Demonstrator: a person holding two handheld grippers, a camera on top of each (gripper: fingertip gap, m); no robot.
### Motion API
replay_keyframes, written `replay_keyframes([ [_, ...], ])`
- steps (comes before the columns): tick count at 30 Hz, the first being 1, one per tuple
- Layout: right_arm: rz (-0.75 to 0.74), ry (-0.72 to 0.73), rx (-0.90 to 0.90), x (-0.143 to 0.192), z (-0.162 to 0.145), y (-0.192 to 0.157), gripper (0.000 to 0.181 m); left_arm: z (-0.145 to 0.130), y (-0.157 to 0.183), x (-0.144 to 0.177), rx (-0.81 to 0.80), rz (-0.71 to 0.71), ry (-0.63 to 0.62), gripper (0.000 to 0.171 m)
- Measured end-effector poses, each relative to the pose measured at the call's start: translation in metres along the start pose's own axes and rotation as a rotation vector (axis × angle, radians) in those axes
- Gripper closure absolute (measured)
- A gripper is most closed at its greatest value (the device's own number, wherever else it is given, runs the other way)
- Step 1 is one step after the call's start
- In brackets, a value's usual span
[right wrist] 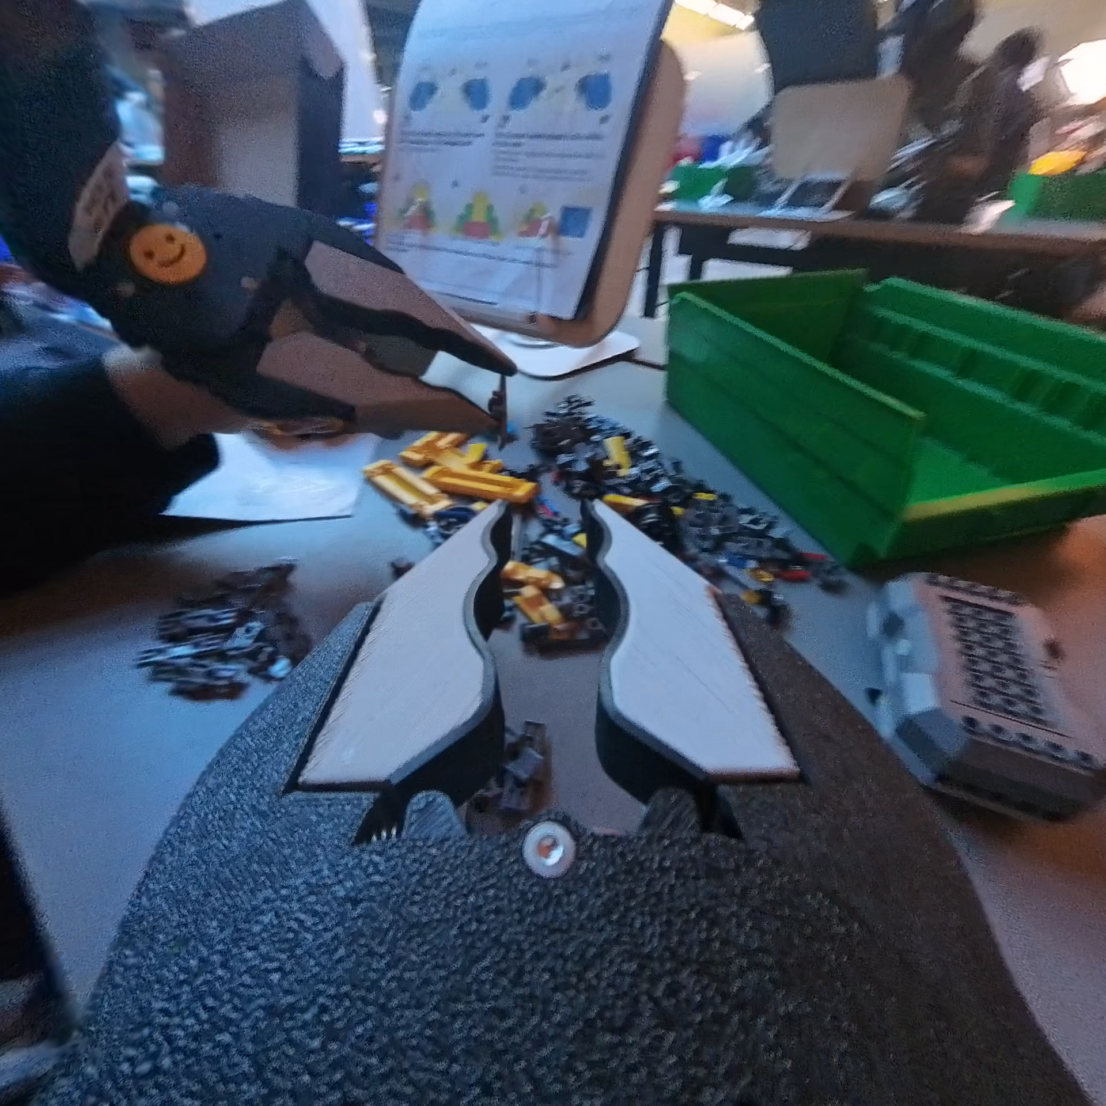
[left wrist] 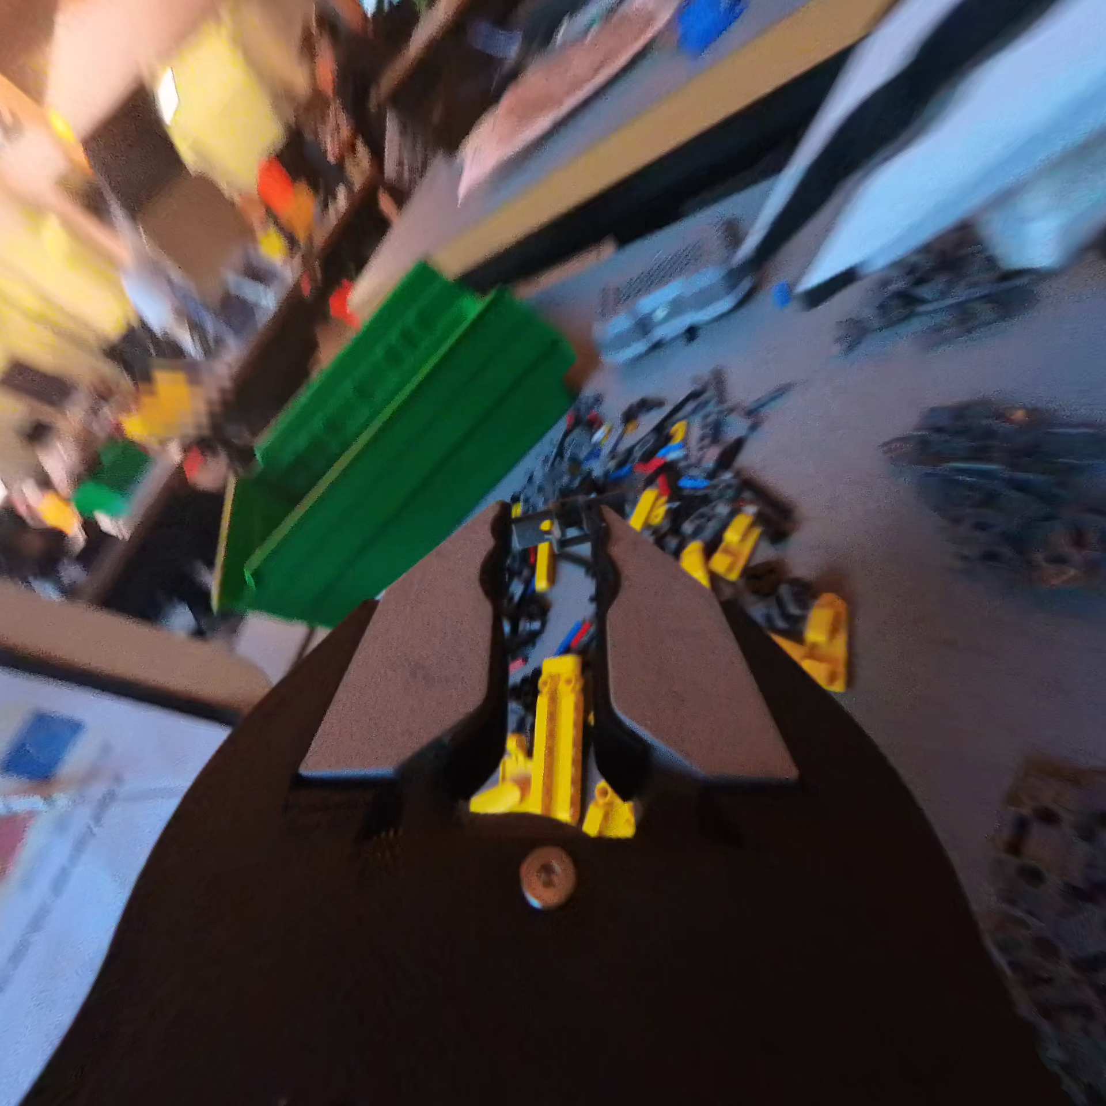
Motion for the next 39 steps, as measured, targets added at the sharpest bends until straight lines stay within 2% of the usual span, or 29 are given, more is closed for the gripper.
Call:
replay_keyframes([
  [1, 0.041, -0.019, -0.016, 0.0, 0.002, -0.004, 0.155, 0.008, 0.01, 0.004, -0.063, 0.007, 0.048, 0.149],
  [3, 0.085, -0.04, -0.004, 0.001, 0.006, -0.011, 0.151, 0.017, 0.024, 0.005, -0.045, -0.025, 0.108, 0.149],
  [6, 0.126, -0.037, 0.093, 0.003, 0.011, -0.029, 0.149, 0.031, 0.027, 0.003, 0.119, -0.087, 0.181, 0.149],
  [9, 0.037, -0.025, 0.225, 0.003, 0.012, -0.035, 0.149, 0.043, 0.023, 0.007, 0.32, -0.149, 0.28, 0.149],
  [15, -0.034, 0.063, 0.181, 0.007, 0.03, -0.037, 0.15, 0.059, 0.023, 0.015, 0.633, -0.338, 0.476, 0.149],
  [20, -0.08, 0.084, 0.269, 0.011, 0.036, -0.041, 0.15, 0.069, 0.028, 0.018, 0.824, -0.509, 0.602, 0.149],
  [25, -0.13, 0.161, 0.341, 0.019, 0.048, -0.05, 0.152, 0.07, 0.033, 0.013, 0.966, -0.611, 0.644, 0.149],
  [29, -0.175, 0.162, 0.378, 0.021, 0.047, -0.049, 0.166, 0.07, 0.036, 0.01, 1.073, -0.695, 0.692, 0.149],
  [33, -0.173, 0.178, 0.356, 0.024, 0.047, -0.049, 0.173, 0.069, 0.037, 0.009, 1.089, -0.707, 0.694, 0.149],
  [39, -0.164, 0.127, 0.337, 0.027, 0.044, -0.045, 0.173, 0.067, 0.038, 0.007, 1.065, -0.683, 0.647, 0.147],
])
Point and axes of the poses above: each gripper's, where its closed fingertips meet, x back along the fingers, z out of its top, y = z × x across the jaws, the point moved 5 cm from there along x, back along the fingers, and after that the axes turned 11 degrees about -z, right-handed, at the moved point
